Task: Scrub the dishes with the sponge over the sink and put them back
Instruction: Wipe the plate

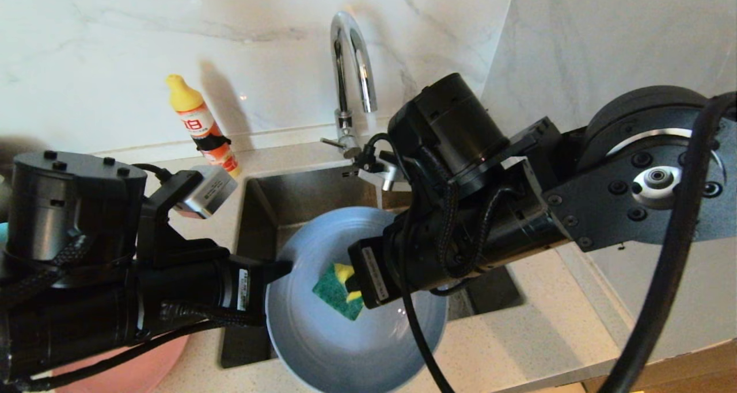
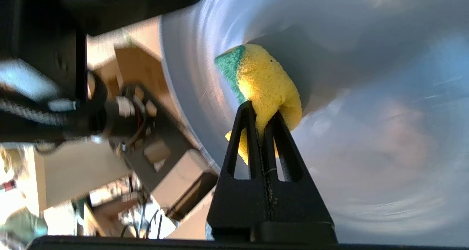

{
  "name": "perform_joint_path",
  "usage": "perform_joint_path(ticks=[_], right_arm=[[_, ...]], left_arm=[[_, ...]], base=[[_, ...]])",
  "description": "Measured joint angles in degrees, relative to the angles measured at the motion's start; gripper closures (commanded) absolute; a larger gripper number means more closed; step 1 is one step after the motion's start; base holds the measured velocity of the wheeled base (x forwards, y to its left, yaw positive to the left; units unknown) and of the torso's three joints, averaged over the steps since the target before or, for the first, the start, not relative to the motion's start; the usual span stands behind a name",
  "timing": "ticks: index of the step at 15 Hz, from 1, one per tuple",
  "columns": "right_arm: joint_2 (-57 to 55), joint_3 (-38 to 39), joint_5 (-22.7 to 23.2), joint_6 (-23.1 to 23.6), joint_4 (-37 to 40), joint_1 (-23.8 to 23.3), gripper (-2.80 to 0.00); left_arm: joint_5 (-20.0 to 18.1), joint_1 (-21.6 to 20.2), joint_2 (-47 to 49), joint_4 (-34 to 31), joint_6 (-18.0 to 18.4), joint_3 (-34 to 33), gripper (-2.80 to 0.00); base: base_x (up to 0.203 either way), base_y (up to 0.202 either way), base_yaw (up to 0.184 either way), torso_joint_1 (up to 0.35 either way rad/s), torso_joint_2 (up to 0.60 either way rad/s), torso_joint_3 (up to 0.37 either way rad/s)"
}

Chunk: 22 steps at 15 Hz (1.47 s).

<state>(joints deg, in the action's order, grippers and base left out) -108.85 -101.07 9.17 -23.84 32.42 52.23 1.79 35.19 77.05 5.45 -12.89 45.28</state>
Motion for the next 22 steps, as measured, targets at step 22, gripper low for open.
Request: perform_joint_path(ticks=[22], right_arm=[[7.57,4.28,-2.95,1.47,0.49,-4.57,0.00]], left_arm=[[0.16,-0.18,0.00,0.09,-1.35,-1.10,0.00]], base=[[0.000,0.000,0.000,0.000,0.00,0.000]])
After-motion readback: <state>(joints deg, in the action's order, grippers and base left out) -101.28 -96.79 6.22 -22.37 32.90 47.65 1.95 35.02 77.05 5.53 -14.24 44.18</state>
